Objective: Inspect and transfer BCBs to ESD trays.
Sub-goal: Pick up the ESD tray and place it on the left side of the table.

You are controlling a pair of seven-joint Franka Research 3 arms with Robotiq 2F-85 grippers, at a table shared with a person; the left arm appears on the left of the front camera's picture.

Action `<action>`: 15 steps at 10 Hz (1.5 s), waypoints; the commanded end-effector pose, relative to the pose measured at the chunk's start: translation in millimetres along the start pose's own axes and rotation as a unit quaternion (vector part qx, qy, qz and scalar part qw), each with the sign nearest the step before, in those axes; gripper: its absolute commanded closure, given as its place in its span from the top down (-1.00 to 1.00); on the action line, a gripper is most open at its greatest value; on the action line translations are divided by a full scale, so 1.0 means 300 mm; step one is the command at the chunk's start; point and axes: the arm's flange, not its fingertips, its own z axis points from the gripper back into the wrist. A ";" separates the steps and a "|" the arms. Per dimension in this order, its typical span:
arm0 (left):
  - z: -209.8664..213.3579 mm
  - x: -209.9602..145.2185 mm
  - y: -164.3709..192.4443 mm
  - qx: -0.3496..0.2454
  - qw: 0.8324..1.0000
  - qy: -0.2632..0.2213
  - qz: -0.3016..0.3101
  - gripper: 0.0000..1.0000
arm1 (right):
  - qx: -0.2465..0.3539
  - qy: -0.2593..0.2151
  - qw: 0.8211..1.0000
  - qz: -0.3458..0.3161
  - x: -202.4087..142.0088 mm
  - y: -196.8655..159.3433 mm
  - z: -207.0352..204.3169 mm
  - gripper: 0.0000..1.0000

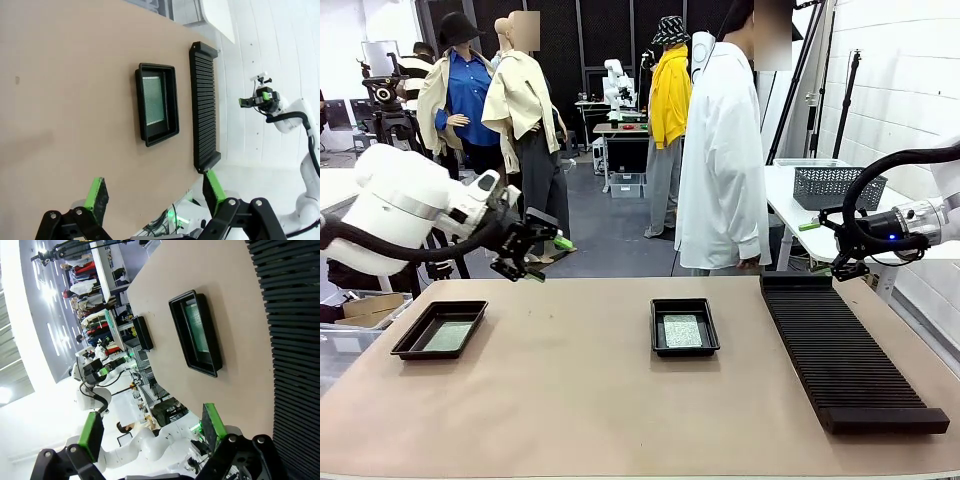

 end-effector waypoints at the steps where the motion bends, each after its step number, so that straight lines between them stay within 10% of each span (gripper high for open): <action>1: -0.095 0.045 -0.053 0.024 1.000 -0.002 0.015 1.00 | -0.002 -0.004 1.000 -0.004 0.002 0.001 -0.005 1.00; 15: -0.682 0.040 -0.284 0.216 0.972 0.077 -0.043 1.00 | -0.002 -0.004 1.000 -0.004 0.002 0.001 -0.005 1.00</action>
